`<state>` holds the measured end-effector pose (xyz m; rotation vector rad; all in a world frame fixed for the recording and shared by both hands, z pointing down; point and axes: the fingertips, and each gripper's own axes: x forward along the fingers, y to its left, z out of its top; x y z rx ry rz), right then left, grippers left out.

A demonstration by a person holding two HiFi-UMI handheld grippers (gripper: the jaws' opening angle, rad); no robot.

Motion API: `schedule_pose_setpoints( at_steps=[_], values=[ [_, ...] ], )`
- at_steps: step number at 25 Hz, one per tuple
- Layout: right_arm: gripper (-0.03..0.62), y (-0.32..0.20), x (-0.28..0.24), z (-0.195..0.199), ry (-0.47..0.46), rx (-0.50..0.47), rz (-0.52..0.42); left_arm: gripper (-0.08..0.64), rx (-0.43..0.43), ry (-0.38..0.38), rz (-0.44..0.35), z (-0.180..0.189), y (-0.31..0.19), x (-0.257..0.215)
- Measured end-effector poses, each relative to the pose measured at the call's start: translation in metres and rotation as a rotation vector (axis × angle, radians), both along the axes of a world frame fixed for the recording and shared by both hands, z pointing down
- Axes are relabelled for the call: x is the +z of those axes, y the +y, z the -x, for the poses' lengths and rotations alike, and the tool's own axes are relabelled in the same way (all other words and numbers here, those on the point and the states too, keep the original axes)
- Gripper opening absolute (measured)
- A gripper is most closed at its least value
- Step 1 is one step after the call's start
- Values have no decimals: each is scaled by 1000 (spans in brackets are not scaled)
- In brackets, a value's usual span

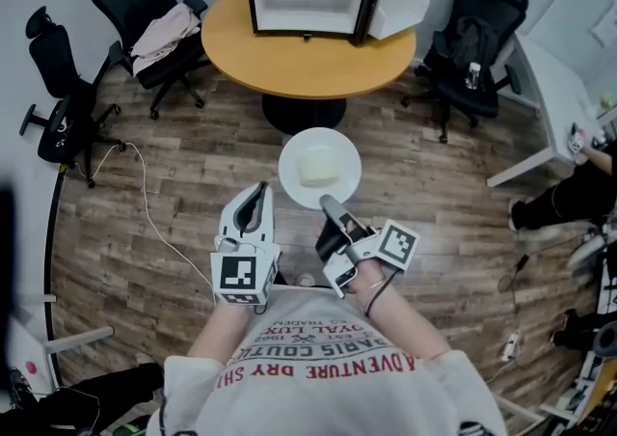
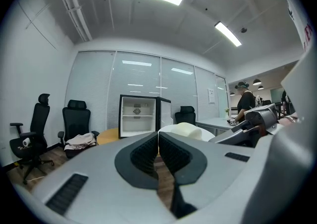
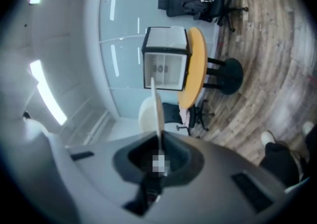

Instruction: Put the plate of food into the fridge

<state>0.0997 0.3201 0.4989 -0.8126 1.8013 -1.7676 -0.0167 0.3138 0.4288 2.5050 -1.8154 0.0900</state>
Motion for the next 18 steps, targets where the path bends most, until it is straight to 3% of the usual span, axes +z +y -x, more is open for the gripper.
schedule_pose_setpoints(
  at_steps=[10,18],
  values=[
    [37,-57,3,17,-10,14,51,29,0,-3,-5,13,-57,1],
    [37,-142,6,53,-5,55,71,29,46,3,2,45,-153,1]
  ],
)
